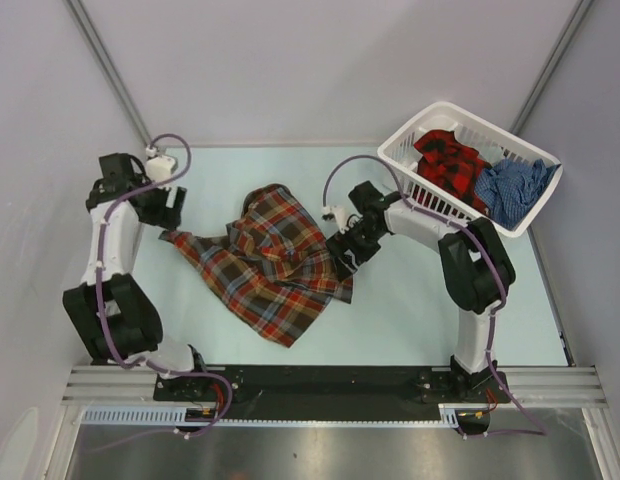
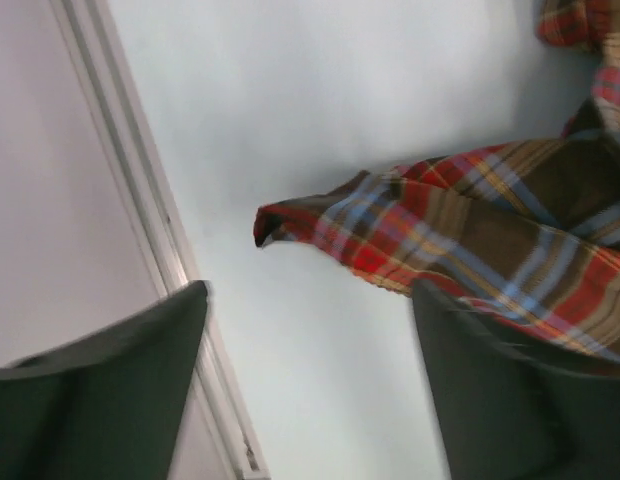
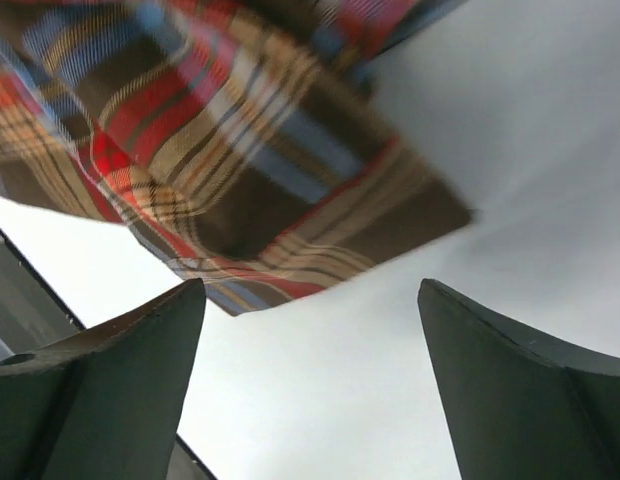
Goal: Fold and stack the long sleeve shirts
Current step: Flatten the shirt out
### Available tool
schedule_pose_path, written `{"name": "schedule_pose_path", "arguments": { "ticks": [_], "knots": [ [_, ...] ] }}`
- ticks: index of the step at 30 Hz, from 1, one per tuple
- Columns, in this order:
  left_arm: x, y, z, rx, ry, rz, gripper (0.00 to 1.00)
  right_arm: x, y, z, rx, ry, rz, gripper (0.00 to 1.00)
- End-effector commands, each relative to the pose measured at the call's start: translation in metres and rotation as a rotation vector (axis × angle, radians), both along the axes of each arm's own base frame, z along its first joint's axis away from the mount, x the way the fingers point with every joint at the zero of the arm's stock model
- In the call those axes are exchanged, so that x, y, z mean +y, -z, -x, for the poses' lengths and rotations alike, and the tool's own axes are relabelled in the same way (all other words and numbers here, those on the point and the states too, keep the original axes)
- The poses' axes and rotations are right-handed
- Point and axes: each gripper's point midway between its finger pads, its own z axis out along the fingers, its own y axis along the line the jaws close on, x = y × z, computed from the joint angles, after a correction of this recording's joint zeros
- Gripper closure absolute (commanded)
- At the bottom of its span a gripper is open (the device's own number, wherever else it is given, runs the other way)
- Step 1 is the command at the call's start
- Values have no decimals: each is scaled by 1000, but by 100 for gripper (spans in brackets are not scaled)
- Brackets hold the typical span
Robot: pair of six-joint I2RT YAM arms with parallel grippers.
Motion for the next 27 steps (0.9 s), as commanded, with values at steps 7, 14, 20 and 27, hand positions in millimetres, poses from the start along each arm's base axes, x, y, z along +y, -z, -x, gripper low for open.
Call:
{"name": "schedule_pose_path", "arguments": {
  "ticks": [7,14,20,27],
  "knots": [
    [-158,16,125,18,609,88,1,30,-23,41,144,-35,-203,100],
    [-191,76,150,94,720,115,5,17,-143,48,34,-29,-478,100],
    [-184,104,154,117,785,58,17,56,-243,14,-116,-9,-723,100],
    [-177,13,131,-293,640,156,4,149,-332,-67,-311,0,-926,100]
  ]
}}
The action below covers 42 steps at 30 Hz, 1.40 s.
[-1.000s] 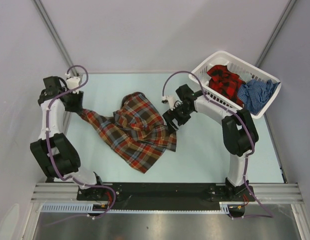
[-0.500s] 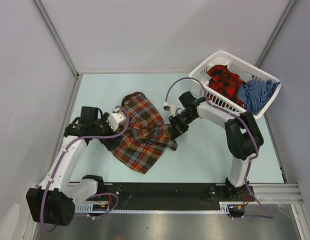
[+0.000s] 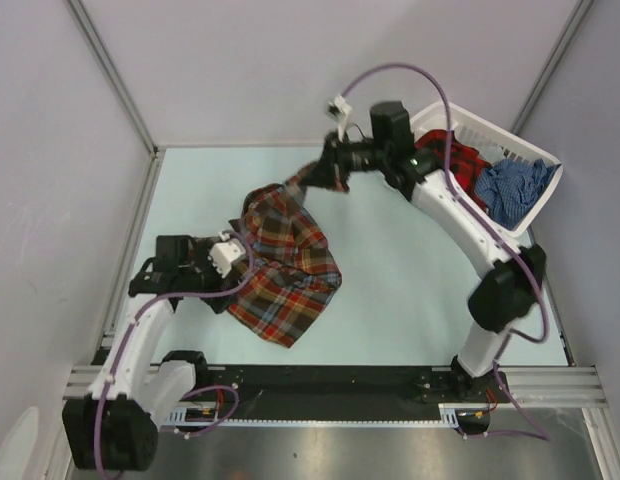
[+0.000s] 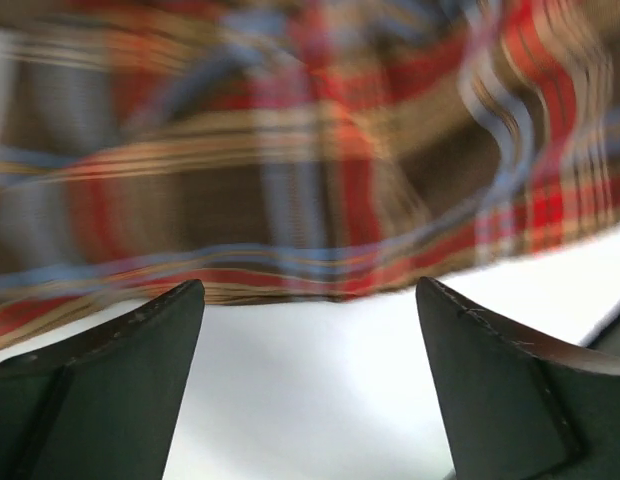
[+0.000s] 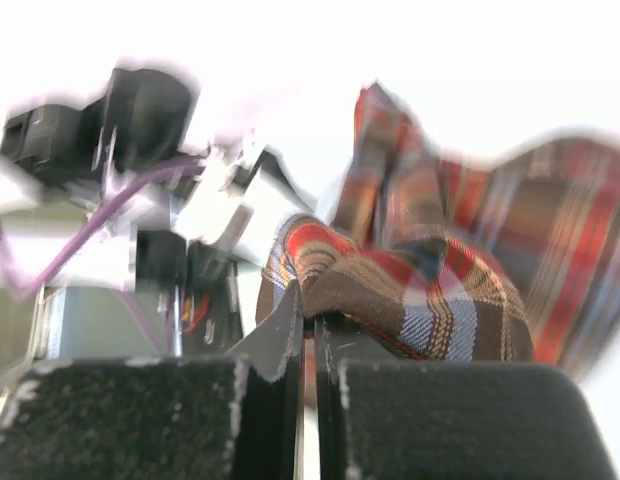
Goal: Fold and stack the long sleeve shirts
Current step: Flatten the shirt out
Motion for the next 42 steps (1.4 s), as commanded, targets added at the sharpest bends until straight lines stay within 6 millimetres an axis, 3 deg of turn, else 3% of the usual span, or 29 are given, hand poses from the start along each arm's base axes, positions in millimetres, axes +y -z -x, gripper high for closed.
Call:
{"name": "schedule_pose_path", "arguments": {
  "ticks": [1,3,4,6,8,13,18,21,23,27,29,30,31,33,34,35,37,38,39,42],
  "knots": [
    [-7,-91,-39,-316,-106,212,2,78,-55,-46,-81,-7,-158,100],
    [-9,-127,-53,-401,-159,276,0,104,-72,-54,-118,-41,-203,100],
    [-12,-146,-63,-433,-201,340,1,113,-79,-46,-127,-64,-225,100],
    [-12,-166,-79,-454,-242,390,1,120,-89,-36,-150,-88,-253,100],
    [-19,-186,-94,-467,-228,457,1,121,-99,-23,-182,-105,-263,100],
    [-41,-231,-104,-533,-131,617,0,109,-108,3,-218,-127,-248,100],
    [-72,-252,-92,-509,-12,685,1,106,-96,26,-238,-159,-195,100],
    [-83,-258,-89,-510,8,675,11,104,-96,39,-235,-186,-189,100],
    [-83,-264,-93,-522,-14,664,23,100,-102,49,-248,-213,-196,99],
    [-79,-276,-103,-534,-56,663,27,92,-101,65,-282,-243,-160,99],
    [-81,-287,-102,-547,-39,673,44,89,-100,67,-310,-249,-144,99],
    [-82,-289,-102,-544,-30,675,63,86,-99,70,-302,-250,-130,98],
    [-83,-287,-104,-532,-23,671,75,85,-99,70,-316,-249,-126,97],
    [-81,-291,-105,-516,-38,660,100,80,-101,68,-331,-220,-112,85],
    [-80,-292,-106,-510,-50,655,100,74,-109,68,-349,-204,-116,75],
    [-77,-296,-108,-526,-67,649,100,67,-111,58,-361,-159,-105,50],
    [-69,-301,-104,-527,-107,667,100,51,-114,50,-370,-97,-91,23],
    [-64,-302,-105,-532,-129,669,100,37,-111,34,-373,-39,-72,3],
    [-54,-303,-106,-506,-197,704,100,30,-108,28,-370,-11,-61,0],
    [-24,-299,-104,-464,-366,766,100,-4,-72,4,-338,70,16,0]
  ]
}}
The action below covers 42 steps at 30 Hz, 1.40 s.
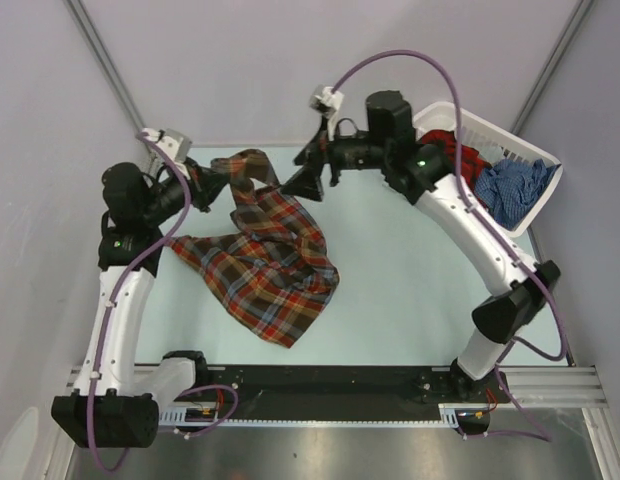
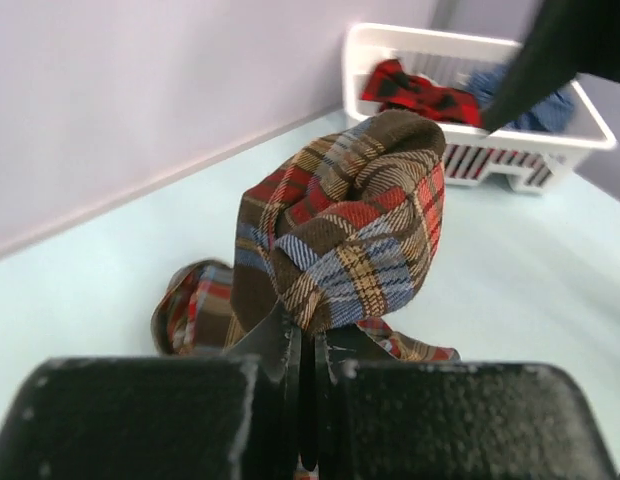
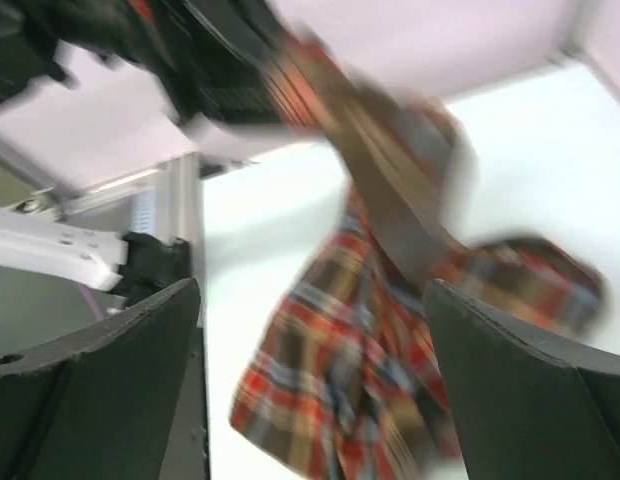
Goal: Fold and stack the long sleeve shirts
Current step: Flatten the shirt out
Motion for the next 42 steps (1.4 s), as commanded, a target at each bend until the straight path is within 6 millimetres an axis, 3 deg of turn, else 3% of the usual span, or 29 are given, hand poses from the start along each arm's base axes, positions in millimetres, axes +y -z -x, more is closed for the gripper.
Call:
{"name": "schedule_pose_path", "arguments": {
  "ticks": [1,2,4,5,9,11,12,14,16,19,20,21,22,23,24,25,26,27,28,30,32,33,34,35,36,37,38,39,42],
  "knots": [
    [43,-21,10,46,-192,155,100,-57,25,-31,1,170,61,0],
    [49,-11,11,96,-228,177,100,-64,59,-31,65,178,112,0],
    [70,-4,9,123,-317,195,100,-76,103,-37,112,199,189,2],
    [77,2,9,153,-355,201,100,-80,142,-33,174,194,246,2],
    [99,3,-8,198,-410,229,100,-78,207,-28,235,185,329,0],
    [102,-10,-16,178,-402,246,100,-71,223,-32,242,199,325,0],
    [104,-9,-25,191,-399,253,100,-68,243,-26,276,190,344,0],
    [101,-19,-32,177,-359,268,100,-54,255,-16,294,161,336,2],
    [99,-21,-44,190,-323,279,100,-41,278,6,341,108,364,4],
    [93,-20,-61,200,-280,276,100,-29,292,24,353,65,359,16],
    [84,-21,-64,191,-249,255,100,-20,291,31,369,54,339,43],
    [81,-16,-73,206,-243,252,100,-16,291,35,383,47,327,52],
    [75,-23,-77,186,-222,244,100,-14,297,46,419,23,323,70],
    [57,-27,-80,174,-171,232,100,-1,289,53,429,4,271,86],
    [48,-21,-90,194,-149,228,100,4,288,62,439,-16,254,98],
    [38,-38,-92,159,-117,221,100,10,284,70,439,-23,237,100],
    [13,-43,-92,153,-50,215,100,20,271,83,404,-52,200,100],
    [0,-38,-98,175,-3,215,100,37,264,115,372,-120,203,100],
    [-19,-57,-93,142,66,214,100,48,258,134,341,-155,205,100],
    [-58,-67,-76,159,247,234,100,71,238,171,286,-256,240,88],
    [-69,-80,-59,162,333,279,100,61,234,170,271,-243,291,74],
    [-70,-88,-39,143,378,274,100,42,225,142,268,-177,273,68],
    [-72,-83,-22,152,437,254,100,26,221,132,293,-168,261,60],
    [-74,-77,-10,147,472,223,100,5,223,116,323,-130,271,42],
    [-73,-84,14,105,507,200,100,-19,214,108,316,-98,260,38],
    [-74,-69,32,116,576,173,100,-54,217,80,320,-20,280,36],
    [-73,-74,55,77,611,154,100,-72,210,68,273,9,271,32],
    [-75,-56,69,113,668,150,100,-104,194,46,209,87,232,13],
    [-83,-42,107,119,775,136,100,-149,165,15,-67,172,192,0]
  ]
}}
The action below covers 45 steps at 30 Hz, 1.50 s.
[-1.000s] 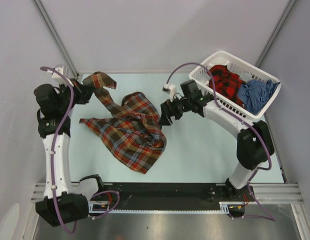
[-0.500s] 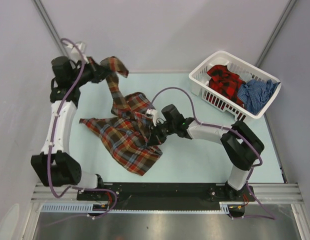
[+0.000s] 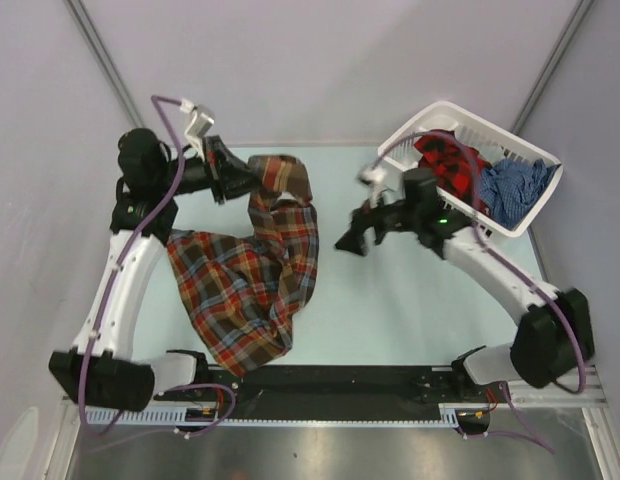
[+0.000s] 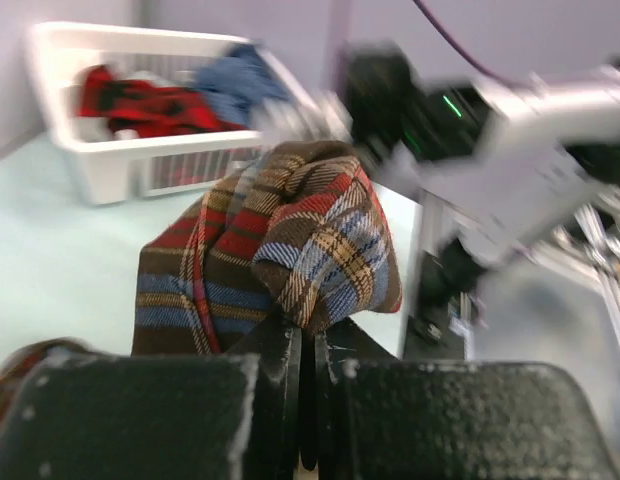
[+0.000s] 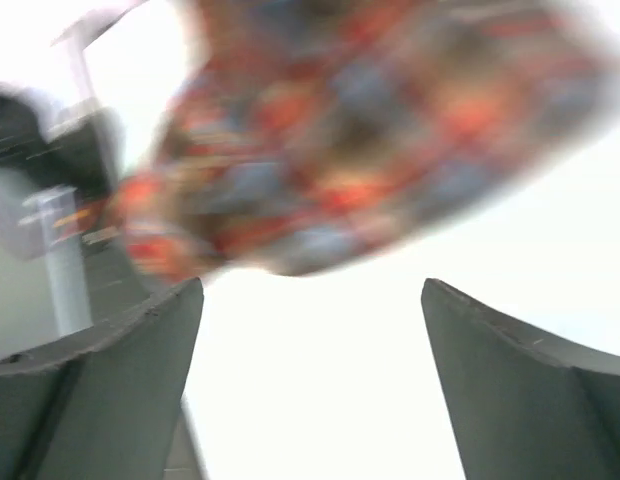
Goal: Fold and stack the long sleeve shirts
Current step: Flatten the shirt out
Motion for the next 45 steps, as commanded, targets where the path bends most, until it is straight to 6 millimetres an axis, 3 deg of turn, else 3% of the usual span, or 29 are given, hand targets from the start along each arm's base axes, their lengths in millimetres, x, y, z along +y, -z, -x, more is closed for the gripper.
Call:
{"name": "schedule_pose_path", "arguments": {
  "ticks": [1,4,6,7,10,14,17,20,24,27,31,34,41,45],
  "knots": [
    [-16,2,83,-128,290,-7,100,-59,-48,-22,-446,-19,-18,0],
    [-26,4,123,-169,400,-2,100,-51,-65,-38,-642,-46,-42,0],
    [-30,2,137,-172,440,2,100,-38,-67,-44,-652,-62,-58,0],
    [-33,-1,145,-177,463,5,100,-18,-72,-46,-684,-102,-86,0],
    [-33,-10,151,-186,469,10,100,10,-70,-41,-739,-158,-115,1],
    [-32,-18,153,-192,458,12,100,47,-60,-13,-815,-305,-131,1],
    [-32,-19,152,-192,444,10,100,55,-59,-9,-810,-346,-127,2],
    [-32,-15,150,-189,426,4,100,47,-56,-8,-812,-363,-89,4],
    [-32,-14,141,-191,372,-3,100,13,-41,-7,-778,-340,-16,8],
    [-34,-19,133,-196,350,1,100,7,-39,-3,-831,-306,0,13],
    [-36,-25,126,-195,324,14,100,25,-44,-1,-845,-274,-27,17],
    [-35,-28,123,-195,311,21,100,35,-35,-5,-815,-259,-19,23],
    [-30,-38,116,-193,272,45,100,36,-6,-20,-818,-197,32,32],
    [-28,-42,112,-201,242,59,100,37,-5,-30,-894,-95,23,33]
  ]
}}
